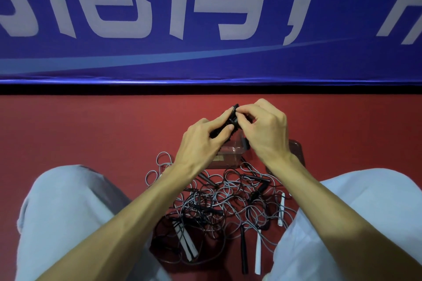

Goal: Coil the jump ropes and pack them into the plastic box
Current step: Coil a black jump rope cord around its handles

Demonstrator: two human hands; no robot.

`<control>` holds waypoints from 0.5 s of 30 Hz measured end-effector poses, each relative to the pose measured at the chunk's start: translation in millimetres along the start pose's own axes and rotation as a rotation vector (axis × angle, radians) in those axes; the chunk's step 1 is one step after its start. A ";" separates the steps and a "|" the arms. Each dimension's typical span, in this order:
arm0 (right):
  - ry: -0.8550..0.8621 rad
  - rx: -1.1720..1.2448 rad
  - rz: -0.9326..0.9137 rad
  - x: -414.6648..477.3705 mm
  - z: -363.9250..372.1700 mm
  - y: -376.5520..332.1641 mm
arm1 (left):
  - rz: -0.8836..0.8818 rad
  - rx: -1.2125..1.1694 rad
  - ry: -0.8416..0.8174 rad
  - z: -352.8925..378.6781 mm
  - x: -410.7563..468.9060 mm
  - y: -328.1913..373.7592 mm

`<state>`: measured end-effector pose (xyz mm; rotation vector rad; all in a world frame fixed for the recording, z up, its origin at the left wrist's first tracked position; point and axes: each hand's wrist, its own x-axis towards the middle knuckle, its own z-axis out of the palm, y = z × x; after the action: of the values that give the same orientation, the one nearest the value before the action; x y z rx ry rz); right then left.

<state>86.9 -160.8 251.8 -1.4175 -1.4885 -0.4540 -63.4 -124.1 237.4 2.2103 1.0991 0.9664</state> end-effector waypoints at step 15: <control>-0.224 0.271 0.206 8.7 -3.8 6.8 | -0.174 -0.212 0.073 -4.6 7.7 -10.8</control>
<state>96.0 -157.6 258.3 -1.4168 -1.4947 0.0356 -68.9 -111.3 236.0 1.8917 1.1437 1.0427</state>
